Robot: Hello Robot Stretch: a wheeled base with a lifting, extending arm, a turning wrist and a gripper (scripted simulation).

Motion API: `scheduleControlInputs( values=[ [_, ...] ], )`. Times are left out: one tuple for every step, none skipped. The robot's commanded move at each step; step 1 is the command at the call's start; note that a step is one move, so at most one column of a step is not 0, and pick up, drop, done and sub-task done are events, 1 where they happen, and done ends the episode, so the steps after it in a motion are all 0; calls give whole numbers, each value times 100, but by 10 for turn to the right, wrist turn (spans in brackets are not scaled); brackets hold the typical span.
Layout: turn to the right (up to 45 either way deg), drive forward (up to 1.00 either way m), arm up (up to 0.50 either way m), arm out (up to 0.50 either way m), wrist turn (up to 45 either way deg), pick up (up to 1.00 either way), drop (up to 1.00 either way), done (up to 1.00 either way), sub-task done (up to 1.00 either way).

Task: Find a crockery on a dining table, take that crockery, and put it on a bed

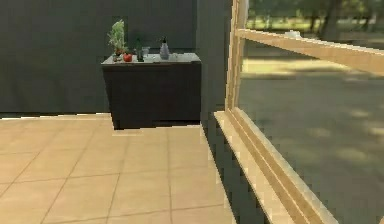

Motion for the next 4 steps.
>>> scheduleControlInputs(
  values=[
    [-420,0,0,0,0,0,0,0,0],
    [0,100,0,0,0,0,0,0,0],
    [-30,0,0,0,0,0,0,0,0],
    [0,95,0,0,0,0,0,0,0]
  ],
)
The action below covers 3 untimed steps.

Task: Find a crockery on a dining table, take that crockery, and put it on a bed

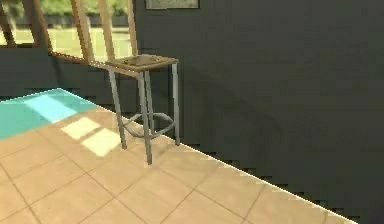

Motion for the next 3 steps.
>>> scheduleControlInputs(
  values=[
    [-450,0,0,0,0,0,0,0,0],
    [-60,0,0,0,0,0,0,0,0],
    [0,100,0,0,0,0,0,0,0]
  ],
)
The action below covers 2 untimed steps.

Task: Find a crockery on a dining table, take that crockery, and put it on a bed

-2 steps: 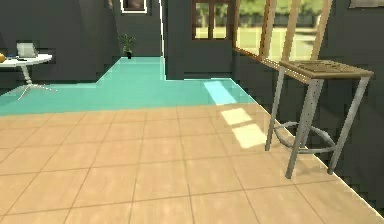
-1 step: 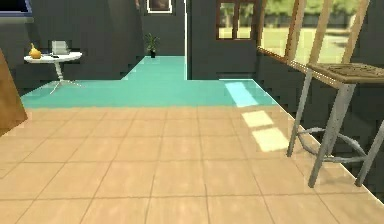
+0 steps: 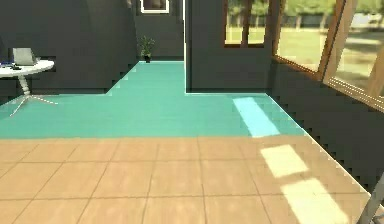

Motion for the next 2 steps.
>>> scheduleControlInputs(
  values=[
    [-390,0,0,0,0,0,0,0,0],
    [0,100,0,0,0,0,0,0,0]
  ],
)
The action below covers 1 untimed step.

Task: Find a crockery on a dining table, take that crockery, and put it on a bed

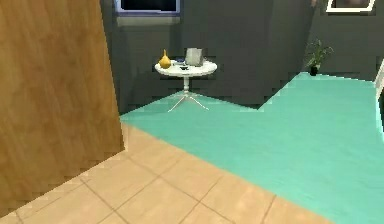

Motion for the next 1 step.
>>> scheduleControlInputs(
  values=[
    [-30,0,0,0,0,0,0,0,0]
  ],
)
